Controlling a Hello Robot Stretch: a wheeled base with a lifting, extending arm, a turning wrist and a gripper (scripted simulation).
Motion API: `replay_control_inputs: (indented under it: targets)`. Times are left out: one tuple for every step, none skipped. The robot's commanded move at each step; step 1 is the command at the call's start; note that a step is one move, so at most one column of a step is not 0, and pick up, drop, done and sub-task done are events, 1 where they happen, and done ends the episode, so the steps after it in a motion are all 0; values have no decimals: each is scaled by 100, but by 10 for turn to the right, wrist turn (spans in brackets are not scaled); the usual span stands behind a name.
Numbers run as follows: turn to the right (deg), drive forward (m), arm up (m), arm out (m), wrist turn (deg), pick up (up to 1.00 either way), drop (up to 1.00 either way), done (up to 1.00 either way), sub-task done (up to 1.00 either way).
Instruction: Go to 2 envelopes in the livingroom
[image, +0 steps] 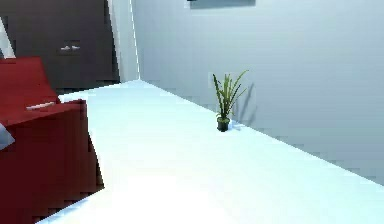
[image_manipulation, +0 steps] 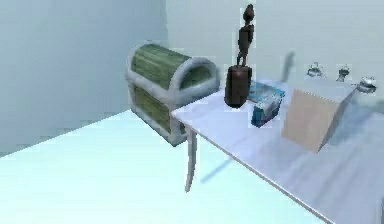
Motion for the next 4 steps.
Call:
replay_control_inputs:
  targets:
    - [0,100,0,0,0,0,0,0,0]
    - [0,80,0,0,0,0,0,0,0]
    - [-450,0,0,0,0,0,0,0,0]
    - [-240,0,0,0,0,0,0,0,0]
